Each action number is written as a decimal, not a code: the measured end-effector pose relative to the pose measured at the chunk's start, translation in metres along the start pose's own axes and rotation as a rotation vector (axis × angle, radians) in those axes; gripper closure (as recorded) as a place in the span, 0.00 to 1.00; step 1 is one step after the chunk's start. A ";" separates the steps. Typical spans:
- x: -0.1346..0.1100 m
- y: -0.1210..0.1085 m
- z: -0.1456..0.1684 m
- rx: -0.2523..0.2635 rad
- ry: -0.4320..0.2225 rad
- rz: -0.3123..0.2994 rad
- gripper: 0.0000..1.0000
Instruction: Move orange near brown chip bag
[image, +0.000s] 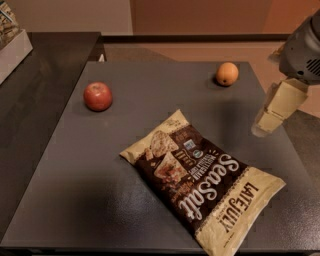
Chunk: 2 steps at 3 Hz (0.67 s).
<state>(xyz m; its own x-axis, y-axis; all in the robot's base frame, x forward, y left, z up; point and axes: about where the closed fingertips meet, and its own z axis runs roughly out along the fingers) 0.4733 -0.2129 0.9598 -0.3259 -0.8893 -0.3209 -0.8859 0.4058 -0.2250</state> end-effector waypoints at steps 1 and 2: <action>-0.010 -0.032 0.025 0.013 -0.072 0.098 0.00; -0.016 -0.068 0.049 0.046 -0.115 0.179 0.00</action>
Offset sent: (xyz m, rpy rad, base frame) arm 0.1348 -0.0127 -0.0384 0.2109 -0.0898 -0.2521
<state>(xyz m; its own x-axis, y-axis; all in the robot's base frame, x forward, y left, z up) 0.5551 -0.2156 0.9356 -0.4344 -0.7733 -0.4619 -0.8002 0.5667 -0.1963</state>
